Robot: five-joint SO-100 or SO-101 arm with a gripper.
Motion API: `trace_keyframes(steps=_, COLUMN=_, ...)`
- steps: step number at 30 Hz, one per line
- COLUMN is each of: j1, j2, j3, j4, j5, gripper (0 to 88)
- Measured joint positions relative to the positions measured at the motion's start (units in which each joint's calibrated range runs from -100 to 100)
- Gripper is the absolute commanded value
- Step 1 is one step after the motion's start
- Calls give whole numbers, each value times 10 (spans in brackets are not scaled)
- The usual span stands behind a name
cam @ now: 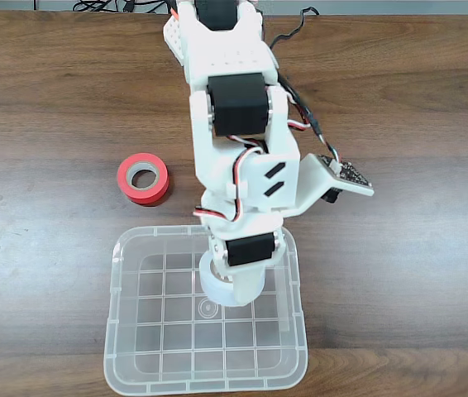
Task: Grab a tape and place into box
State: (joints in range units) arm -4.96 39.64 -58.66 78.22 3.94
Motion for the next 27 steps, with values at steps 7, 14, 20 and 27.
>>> trace_keyframes(steps=7, j1=14, j2=49, j3=-7, j4=-3, j5=0, gripper=194)
trace_keyframes(steps=14, j1=33, j2=73, j3=-8, j4=-3, j5=0, gripper=215)
trace_keyframes(steps=20, j1=38, j2=74, j3=-8, j4=-3, j5=0, gripper=215)
trace_keyframes(steps=27, j1=39, j2=74, j3=-8, j4=3, j5=0, gripper=214)
